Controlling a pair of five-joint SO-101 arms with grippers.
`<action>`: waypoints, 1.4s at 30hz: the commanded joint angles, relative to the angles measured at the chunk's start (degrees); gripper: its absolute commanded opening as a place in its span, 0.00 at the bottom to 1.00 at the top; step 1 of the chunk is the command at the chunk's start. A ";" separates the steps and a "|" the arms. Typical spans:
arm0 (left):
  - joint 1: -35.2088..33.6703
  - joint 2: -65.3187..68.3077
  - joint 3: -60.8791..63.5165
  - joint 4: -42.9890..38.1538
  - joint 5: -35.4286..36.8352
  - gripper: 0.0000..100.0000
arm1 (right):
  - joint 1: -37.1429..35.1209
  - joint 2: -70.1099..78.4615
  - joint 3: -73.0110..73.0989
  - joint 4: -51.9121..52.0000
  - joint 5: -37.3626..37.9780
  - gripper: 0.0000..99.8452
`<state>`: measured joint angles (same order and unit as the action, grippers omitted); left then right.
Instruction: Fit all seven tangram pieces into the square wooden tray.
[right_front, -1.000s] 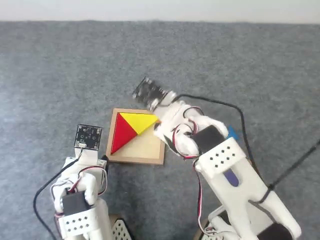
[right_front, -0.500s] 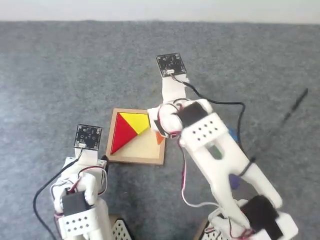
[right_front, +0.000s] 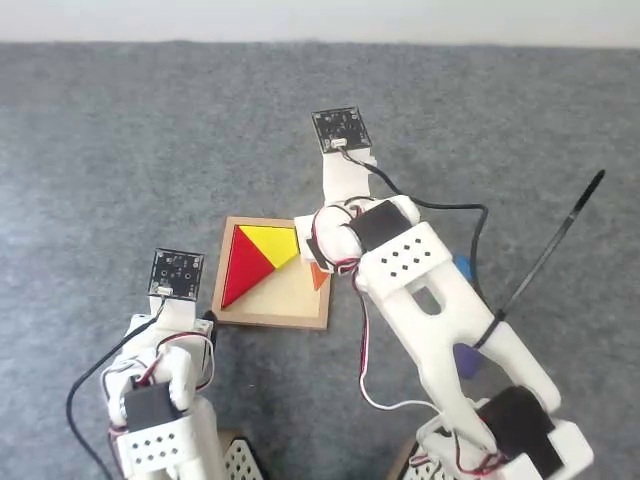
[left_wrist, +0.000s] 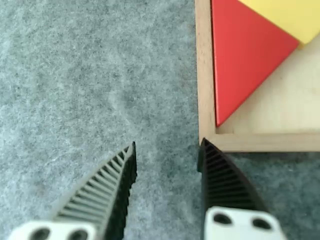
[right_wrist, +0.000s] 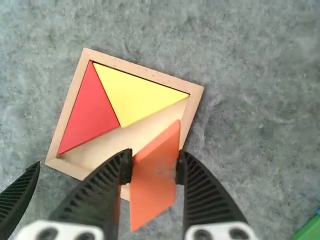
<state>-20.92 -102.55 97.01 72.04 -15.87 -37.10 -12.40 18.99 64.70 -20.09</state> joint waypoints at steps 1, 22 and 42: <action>-0.35 -0.79 -0.48 0.35 -0.35 0.20 | -1.10 0.22 -3.43 -0.04 -0.97 0.01; -0.35 -0.79 -0.48 0.35 -0.35 0.20 | -1.63 38.73 -30.59 10.77 -29.36 0.02; -0.35 -0.79 -0.48 0.35 -0.35 0.20 | -4.09 43.47 -49.58 24.75 -16.09 0.15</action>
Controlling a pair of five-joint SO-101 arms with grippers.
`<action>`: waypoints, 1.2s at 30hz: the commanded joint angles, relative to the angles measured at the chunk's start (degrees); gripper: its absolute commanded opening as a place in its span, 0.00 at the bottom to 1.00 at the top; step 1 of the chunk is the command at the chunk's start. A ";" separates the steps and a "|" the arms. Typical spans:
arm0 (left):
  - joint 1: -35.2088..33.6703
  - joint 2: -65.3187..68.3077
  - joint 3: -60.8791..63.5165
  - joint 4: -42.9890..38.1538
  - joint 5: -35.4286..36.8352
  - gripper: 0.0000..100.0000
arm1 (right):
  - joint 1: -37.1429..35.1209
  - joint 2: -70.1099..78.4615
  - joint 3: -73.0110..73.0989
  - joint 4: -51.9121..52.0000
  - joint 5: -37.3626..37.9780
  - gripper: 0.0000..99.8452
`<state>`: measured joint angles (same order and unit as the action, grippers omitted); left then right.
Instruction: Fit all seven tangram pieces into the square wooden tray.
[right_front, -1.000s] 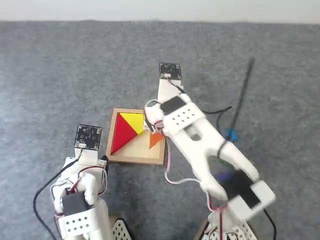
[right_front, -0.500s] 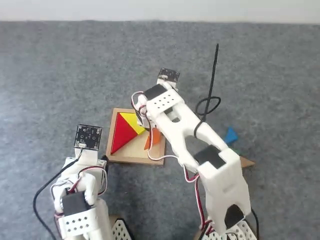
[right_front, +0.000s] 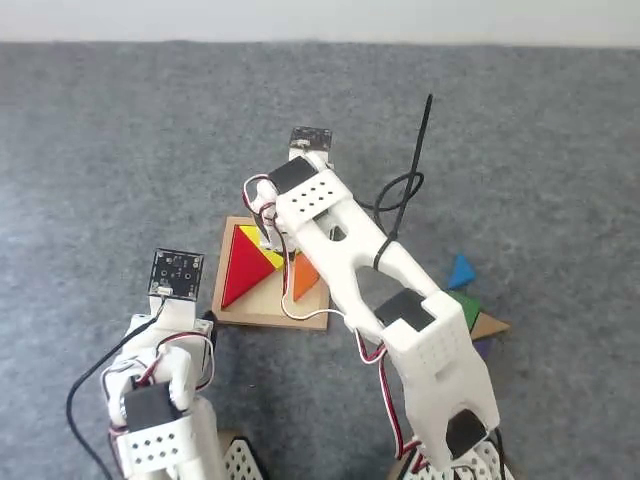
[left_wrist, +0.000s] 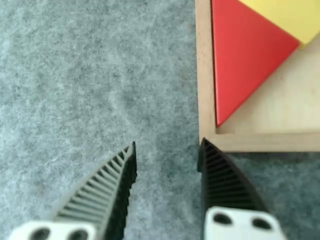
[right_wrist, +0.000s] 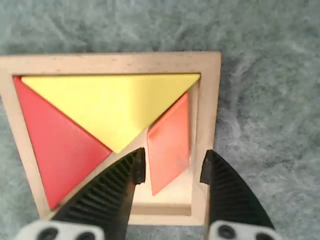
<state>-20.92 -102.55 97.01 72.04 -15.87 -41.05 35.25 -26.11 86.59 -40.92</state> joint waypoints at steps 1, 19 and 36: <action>-0.35 -0.79 -0.48 0.35 -0.35 0.20 | 0.13 -5.05 -5.19 3.74 8.18 0.12; -0.35 -0.79 -0.48 0.35 -0.35 0.20 | -3.03 -6.90 11.96 -8.57 45.01 0.01; -0.35 -0.79 -0.48 0.35 -0.35 0.20 | 4.35 -11.74 5.98 -10.42 48.53 0.01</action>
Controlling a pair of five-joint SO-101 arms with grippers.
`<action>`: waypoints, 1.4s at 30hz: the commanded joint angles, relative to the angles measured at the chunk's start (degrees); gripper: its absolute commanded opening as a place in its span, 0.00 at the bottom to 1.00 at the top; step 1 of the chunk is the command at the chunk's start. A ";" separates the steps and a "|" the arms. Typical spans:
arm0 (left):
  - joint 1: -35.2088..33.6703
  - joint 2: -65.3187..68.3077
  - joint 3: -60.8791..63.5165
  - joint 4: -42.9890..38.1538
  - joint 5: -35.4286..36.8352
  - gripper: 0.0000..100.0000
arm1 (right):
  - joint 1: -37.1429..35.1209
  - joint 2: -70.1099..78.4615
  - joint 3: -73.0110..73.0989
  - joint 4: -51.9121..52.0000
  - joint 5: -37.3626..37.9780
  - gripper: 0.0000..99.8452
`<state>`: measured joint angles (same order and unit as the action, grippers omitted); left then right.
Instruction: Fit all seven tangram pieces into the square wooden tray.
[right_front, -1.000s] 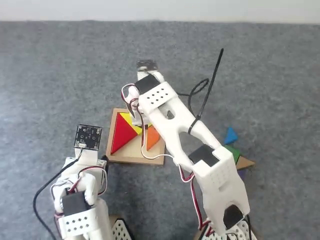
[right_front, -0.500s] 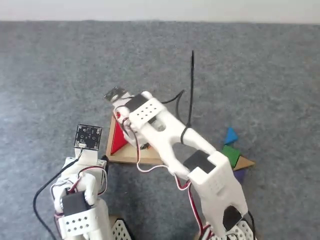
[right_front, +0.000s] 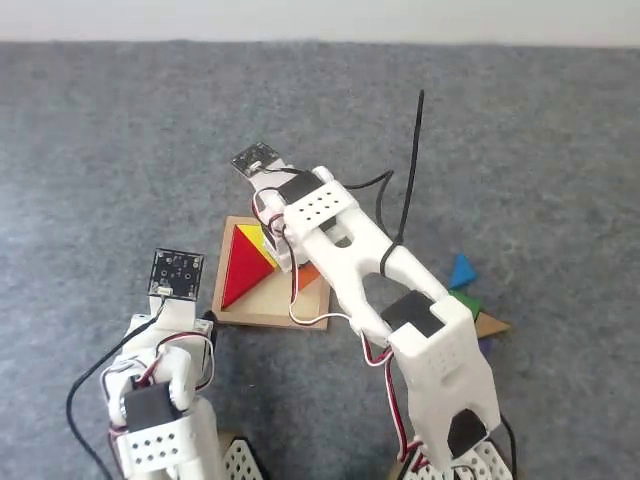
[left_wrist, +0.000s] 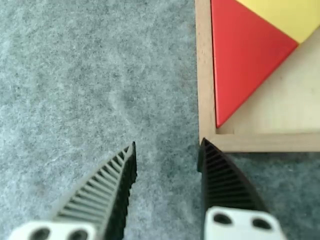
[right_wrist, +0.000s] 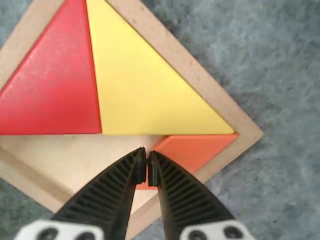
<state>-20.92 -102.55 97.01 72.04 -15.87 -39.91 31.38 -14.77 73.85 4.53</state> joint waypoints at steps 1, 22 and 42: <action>-0.35 -0.79 -0.48 0.35 -0.35 0.20 | 4.53 -10.24 -6.42 4.09 3.69 0.01; -0.35 -0.79 -0.48 0.35 -0.35 0.20 | 37.58 -57.36 35.78 18.77 26.46 0.01; -0.35 -0.79 -0.48 0.35 -0.35 0.20 | 37.23 -74.59 81.32 -0.84 51.16 0.18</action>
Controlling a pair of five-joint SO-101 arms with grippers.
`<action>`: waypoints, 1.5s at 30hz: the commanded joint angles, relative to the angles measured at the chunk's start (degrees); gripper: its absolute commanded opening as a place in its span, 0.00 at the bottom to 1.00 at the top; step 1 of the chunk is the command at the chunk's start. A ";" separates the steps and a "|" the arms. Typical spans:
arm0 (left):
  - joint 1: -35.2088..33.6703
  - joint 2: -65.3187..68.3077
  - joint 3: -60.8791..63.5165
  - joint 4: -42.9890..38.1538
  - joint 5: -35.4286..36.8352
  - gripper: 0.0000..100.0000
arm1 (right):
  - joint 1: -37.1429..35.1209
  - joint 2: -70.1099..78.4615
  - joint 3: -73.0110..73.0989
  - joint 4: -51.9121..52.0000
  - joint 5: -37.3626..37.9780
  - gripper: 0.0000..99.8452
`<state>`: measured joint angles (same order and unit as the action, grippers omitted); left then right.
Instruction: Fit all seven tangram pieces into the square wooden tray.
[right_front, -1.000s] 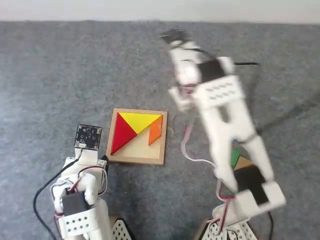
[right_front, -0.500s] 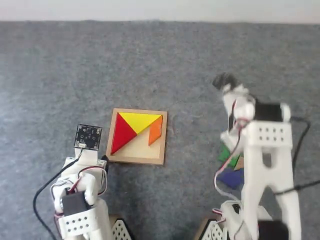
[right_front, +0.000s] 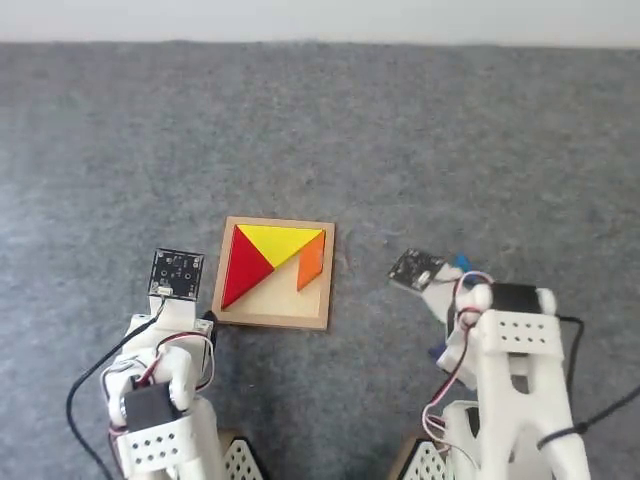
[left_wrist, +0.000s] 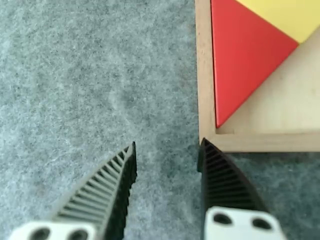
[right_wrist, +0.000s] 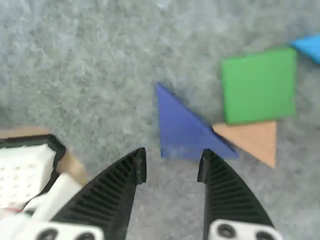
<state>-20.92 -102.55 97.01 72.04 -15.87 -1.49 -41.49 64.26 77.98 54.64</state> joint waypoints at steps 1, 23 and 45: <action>-0.35 -0.79 -0.48 0.35 -0.35 0.20 | -1.01 -1.71 3.52 -6.81 1.05 0.18; -0.35 -0.79 -0.48 0.35 -0.35 0.20 | -16.31 -1.54 7.21 -16.75 -14.77 0.18; -0.35 -0.79 -0.48 0.35 -0.35 0.20 | 7.87 9.36 -4.48 -1.10 -5.19 0.18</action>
<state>-20.92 -102.55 97.01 72.04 -15.87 7.47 -32.53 56.97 79.21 48.75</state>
